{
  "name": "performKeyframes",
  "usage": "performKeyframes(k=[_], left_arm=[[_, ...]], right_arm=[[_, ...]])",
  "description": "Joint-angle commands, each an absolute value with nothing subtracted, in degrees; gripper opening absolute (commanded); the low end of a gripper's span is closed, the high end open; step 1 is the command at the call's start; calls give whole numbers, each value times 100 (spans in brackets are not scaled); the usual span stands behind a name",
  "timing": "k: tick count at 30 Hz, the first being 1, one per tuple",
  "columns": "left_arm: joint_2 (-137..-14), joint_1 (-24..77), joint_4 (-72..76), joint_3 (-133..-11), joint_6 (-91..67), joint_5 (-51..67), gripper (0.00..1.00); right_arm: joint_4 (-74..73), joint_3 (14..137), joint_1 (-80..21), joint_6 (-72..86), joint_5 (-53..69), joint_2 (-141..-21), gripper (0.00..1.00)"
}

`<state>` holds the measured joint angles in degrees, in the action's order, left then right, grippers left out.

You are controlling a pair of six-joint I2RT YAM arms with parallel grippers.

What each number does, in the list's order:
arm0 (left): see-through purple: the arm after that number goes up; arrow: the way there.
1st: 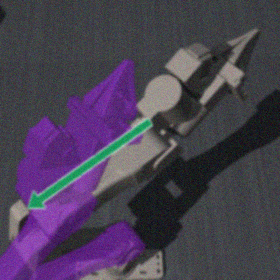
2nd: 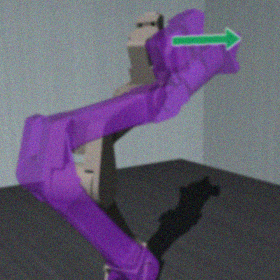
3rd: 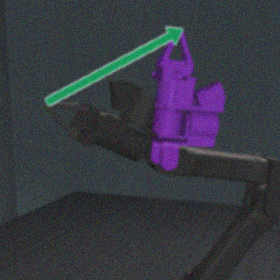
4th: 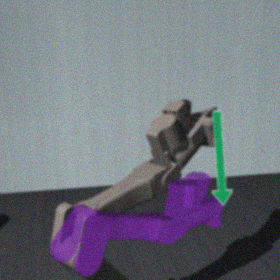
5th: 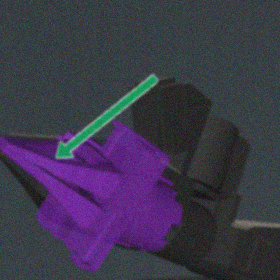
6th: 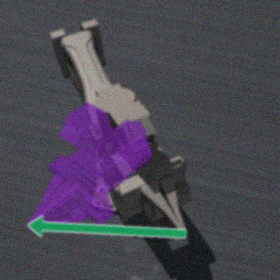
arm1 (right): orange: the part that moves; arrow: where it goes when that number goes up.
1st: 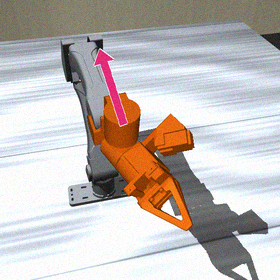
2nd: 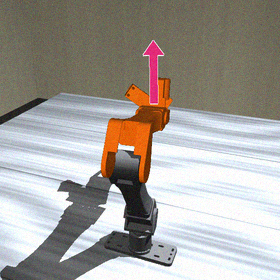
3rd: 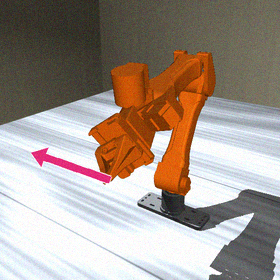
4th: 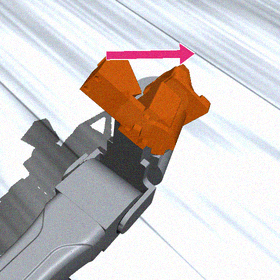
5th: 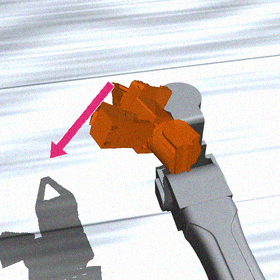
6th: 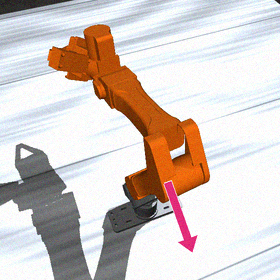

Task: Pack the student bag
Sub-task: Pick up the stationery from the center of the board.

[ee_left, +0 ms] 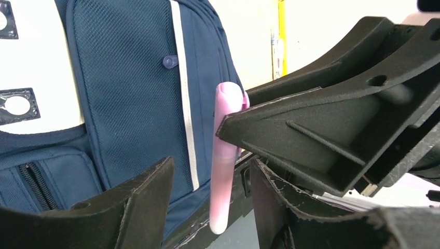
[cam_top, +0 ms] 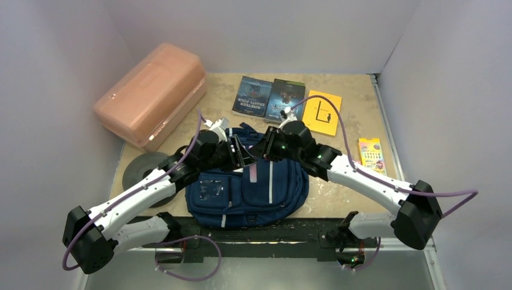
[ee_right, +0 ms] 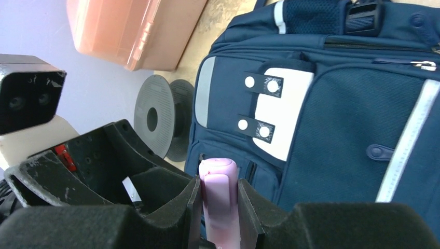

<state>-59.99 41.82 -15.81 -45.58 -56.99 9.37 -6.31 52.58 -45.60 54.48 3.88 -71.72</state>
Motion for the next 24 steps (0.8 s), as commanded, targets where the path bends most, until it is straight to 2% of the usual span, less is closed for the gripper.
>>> performKeyframes(k=[1, 9, 12, 13, 14, 16, 18, 22, 24], left_arm=[[-5835, 4228, -1540, -4513, -5657, 871, 54], [-5787, 4220, -1732, -4393, -5748, 837, 27], [-5705, 4219, -1795, -4344, -5787, 797, 12], [-5654, 4211, -1876, -4353, -5804, 727, 6], [-5586, 4201, -2012, -4377, -5820, 625, 0], [-5399, 4133, -2199, -4423, -5861, 491, 0], [-5181, 3985, -2258, -4429, -5890, 503, 0], [-4738, 3433, -2330, -4385, -6039, 791, 0], [-4486, 3077, -1840, -4260, -6135, 1209, 0]], right_arm=[[-321, 5712, -4808, 5608, 13, -7400, 11], [-323, 5902, -5159, 5668, -344, -7637, 12], [-288, 5915, -5210, 5616, -316, -7633, 15], [-286, 5927, -5207, 5514, -272, -7623, 24], [-350, 5978, -5211, 5363, -298, -7604, 38], [-615, 6115, -5203, 5040, -367, -7531, 63], [-796, 6162, -5191, 4701, -450, -7379, 81], [-1276, 6184, -5082, 4076, -760, -6904, 96], [-698, 5741, -4944, 4236, -7, -6585, 98]])
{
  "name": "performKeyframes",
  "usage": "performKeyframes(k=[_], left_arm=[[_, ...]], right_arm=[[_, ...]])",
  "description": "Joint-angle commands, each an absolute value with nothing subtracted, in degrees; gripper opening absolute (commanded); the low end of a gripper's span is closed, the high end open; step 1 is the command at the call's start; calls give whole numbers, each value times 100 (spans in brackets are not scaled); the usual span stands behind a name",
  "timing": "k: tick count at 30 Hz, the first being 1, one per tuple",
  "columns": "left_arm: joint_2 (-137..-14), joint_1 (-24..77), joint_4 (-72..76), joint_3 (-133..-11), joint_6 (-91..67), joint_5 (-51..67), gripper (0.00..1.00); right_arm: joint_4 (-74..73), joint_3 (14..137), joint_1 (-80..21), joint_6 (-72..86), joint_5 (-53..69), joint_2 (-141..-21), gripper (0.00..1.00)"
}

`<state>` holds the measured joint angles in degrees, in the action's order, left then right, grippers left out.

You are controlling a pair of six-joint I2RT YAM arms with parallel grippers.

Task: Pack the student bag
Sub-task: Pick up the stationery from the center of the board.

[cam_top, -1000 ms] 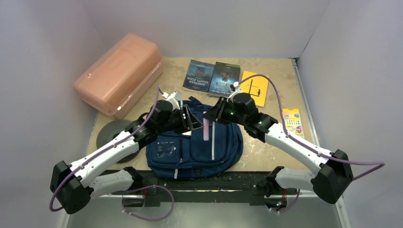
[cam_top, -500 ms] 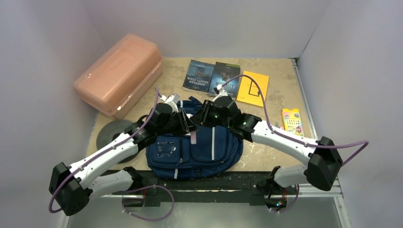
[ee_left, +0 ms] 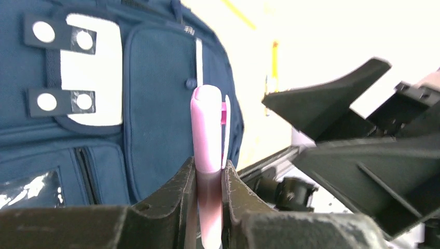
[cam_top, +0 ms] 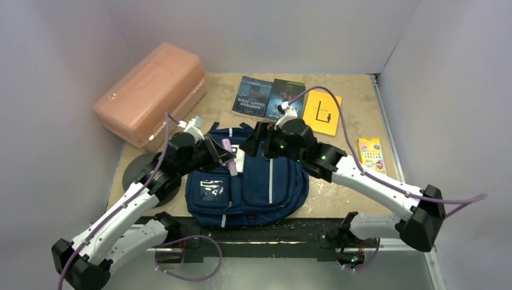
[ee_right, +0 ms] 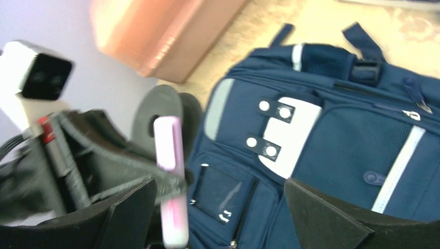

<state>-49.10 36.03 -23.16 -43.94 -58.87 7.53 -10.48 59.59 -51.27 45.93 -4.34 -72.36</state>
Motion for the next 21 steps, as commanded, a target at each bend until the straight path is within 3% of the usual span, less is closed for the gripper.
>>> performKeyframes(k=[1, 3, 6, 12, 21], left_arm=[[-4375, 2971, -1630, -4236, -6211, 1371, 0], [-4165, 2910, -1277, -4243, -6385, 1484, 0], [-3974, 2900, -994, -4364, -6591, 1354, 0], [-3788, 2896, 157, -4125, -7100, 1374, 2], [-3717, 2883, 669, -3836, -7472, 1382, 1]], right_arm=[[-36, 5389, -4844, 4611, 718, -6459, 97], [1702, 4675, -4876, 5721, 1900, -6362, 93], [4445, 3778, -5153, 7083, 2193, -6549, 88], [5111, 3914, -5213, 7598, 2281, -7090, 80], [6093, 3951, -5320, 8055, 2049, -7395, 48]])
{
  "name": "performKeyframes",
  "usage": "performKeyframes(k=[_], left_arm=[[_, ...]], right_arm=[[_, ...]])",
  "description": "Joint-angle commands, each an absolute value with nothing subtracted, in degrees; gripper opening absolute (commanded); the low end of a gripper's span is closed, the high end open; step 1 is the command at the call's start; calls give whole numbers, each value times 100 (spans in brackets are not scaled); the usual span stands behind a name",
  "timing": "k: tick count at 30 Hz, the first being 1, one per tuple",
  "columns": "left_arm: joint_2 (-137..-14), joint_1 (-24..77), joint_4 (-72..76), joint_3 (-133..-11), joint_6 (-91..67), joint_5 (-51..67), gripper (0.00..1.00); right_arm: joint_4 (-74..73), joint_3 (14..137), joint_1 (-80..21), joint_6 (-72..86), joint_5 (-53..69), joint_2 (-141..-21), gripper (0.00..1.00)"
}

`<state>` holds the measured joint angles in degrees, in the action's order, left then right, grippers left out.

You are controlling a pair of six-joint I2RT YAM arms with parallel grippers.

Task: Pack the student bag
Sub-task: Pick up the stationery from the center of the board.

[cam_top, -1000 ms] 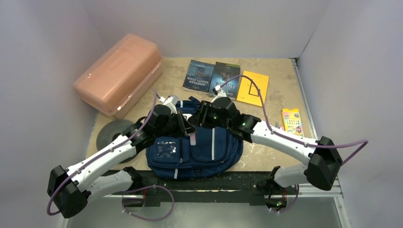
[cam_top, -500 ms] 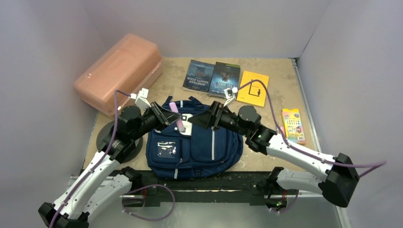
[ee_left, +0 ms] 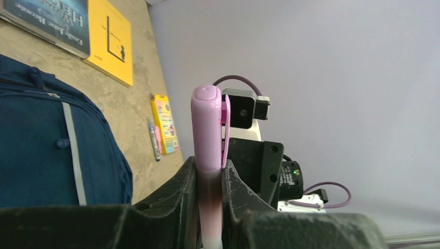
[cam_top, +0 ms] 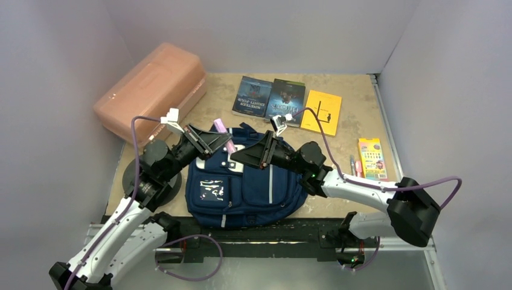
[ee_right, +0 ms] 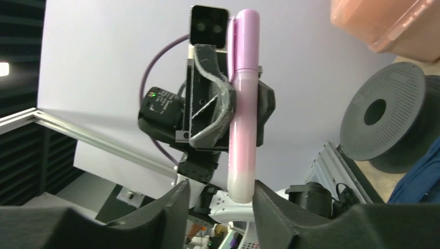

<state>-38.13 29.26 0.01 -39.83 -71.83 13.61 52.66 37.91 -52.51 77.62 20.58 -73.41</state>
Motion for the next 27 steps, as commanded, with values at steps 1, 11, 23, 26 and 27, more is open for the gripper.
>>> performKeyframes(k=[1, 11, 23, 26, 27], left_arm=[[-3684, 2883, 712, -3792, -7479, 1328, 1], [-3568, 2883, 984, -3562, -7579, 1201, 0], [-3751, 2883, -4610, -4746, -5482, -221, 95], [-4217, 2883, -5231, -4811, -4818, 70, 96], [-4395, 2891, -5244, -4781, -4639, 345, 96]], right_arm=[[6124, 3915, -5330, 8094, 1960, -7395, 45], [6036, 4038, -5379, 8157, 1643, -7509, 26], [1588, 3556, -4021, 5674, 913, -6075, 0], [-648, 4031, -3657, 3906, 122, -5584, 0], [-1168, 4189, -3637, 3433, -95, -5467, 0]])
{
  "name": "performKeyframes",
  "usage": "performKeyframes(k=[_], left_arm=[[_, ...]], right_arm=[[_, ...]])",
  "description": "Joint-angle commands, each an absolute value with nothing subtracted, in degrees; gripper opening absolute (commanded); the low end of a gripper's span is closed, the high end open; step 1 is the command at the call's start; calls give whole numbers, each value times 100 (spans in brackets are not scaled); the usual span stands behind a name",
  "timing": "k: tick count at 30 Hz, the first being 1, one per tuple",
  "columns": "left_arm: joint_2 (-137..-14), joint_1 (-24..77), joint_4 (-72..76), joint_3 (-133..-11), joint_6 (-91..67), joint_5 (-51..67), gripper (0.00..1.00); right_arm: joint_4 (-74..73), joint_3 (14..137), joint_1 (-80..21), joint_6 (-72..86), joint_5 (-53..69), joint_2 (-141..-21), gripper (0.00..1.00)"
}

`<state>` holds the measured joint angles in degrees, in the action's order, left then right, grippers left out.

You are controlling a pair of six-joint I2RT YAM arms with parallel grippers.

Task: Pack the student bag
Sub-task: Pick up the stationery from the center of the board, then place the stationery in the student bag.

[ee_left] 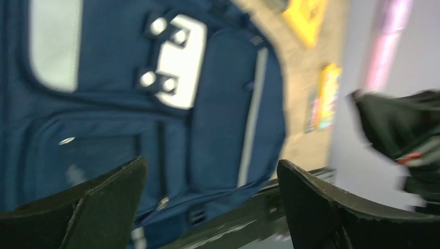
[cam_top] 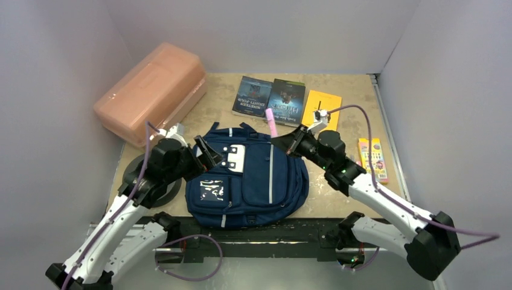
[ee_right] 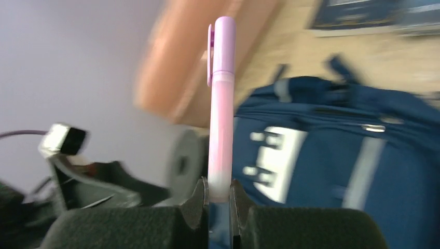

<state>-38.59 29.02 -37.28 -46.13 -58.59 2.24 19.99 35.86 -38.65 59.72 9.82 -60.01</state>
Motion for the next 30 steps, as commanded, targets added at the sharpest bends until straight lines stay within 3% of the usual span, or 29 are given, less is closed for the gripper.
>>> performKeyframes(k=[1, 4, 11, 16, 30], left_arm=[[-4555, 2921, -5204, -4724, -4498, 595, 95], [-5048, 3381, -5067, -4677, -4290, 498, 88], [-6860, 4434, -5344, -5351, -4508, -333, 47], [-7241, 4522, -5037, -5320, -4607, -450, 43], [-7901, 4676, -4697, -5136, -4700, -604, 27]], right_arm=[[-1558, 4340, -3636, 3017, -274, -5367, 0], [-2161, 4576, -3631, 2415, -377, -5044, 0], [-1983, 4642, -3633, 2759, 1133, -5226, 0], [-1170, 4281, -3634, 3321, 1817, -5346, 0], [-975, 4332, -3643, 3210, 2334, -5789, 0]])
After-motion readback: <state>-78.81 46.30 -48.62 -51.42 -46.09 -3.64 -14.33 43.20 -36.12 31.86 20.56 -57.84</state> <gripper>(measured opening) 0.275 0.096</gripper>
